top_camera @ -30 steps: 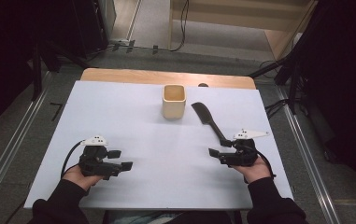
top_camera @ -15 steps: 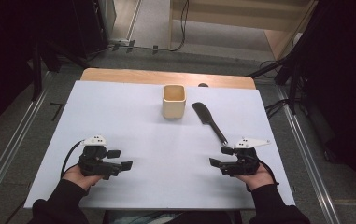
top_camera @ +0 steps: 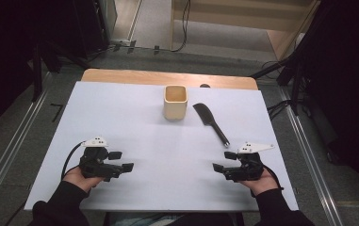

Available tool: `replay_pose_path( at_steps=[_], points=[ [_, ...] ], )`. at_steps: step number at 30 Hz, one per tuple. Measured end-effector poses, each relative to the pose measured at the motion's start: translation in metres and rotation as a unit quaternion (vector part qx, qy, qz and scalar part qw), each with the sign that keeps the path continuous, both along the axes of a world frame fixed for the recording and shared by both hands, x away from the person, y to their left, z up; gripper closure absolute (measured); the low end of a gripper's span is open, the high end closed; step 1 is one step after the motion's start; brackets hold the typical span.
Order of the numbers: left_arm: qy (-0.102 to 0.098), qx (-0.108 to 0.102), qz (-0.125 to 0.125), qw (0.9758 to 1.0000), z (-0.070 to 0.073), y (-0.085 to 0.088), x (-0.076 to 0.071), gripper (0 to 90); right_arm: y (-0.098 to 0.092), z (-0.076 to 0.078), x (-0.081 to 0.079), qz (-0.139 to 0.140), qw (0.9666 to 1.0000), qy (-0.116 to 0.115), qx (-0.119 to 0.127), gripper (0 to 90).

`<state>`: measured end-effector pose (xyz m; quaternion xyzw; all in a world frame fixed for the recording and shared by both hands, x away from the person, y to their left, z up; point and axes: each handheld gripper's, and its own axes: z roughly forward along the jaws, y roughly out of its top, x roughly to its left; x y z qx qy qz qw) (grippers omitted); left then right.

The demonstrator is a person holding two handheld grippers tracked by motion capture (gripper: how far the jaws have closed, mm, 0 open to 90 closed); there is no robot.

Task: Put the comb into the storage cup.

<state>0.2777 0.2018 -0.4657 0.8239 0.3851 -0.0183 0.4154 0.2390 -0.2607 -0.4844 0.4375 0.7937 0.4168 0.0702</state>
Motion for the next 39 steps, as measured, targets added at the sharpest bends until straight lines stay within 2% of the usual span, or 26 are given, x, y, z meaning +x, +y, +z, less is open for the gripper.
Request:
replay_pose_path(
  at_steps=[7,16,27,35,37,39],
  points=[
    [0.0,0.001,-0.004,1.0,0.001,-0.001,0.0,23.9,0.002,-0.001,0.005,0.001,0.9999,0.01,0.002,23.2],
    [-0.001,0.0,-0.005,1.0,0.0,-0.002,0.0,23.9,-0.002,0.0,0.013,-0.006,1.0,-0.002,0.002,21.7],
    [0.0,0.001,-0.005,1.0,0.0,-0.002,0.0,23.9,-0.012,-0.001,0.024,-0.031,0.9995,-0.005,0.008,20.8],
    [0.001,0.001,-0.005,1.0,0.0,-0.002,0.0,23.9,-0.019,-0.001,0.029,-0.046,0.9989,-0.01,-0.001,19.9],
    [0.002,0.002,-0.006,1.0,0.0,-0.002,0.0,23.9,-0.02,0.0,0.031,-0.05,0.9986,-0.017,-0.002,19.9],
    [0.002,0.002,-0.006,1.0,0.0,-0.003,0.0,23.9,-0.021,0.002,0.034,-0.052,0.9983,-0.024,0.007,19.9]
  ],
)
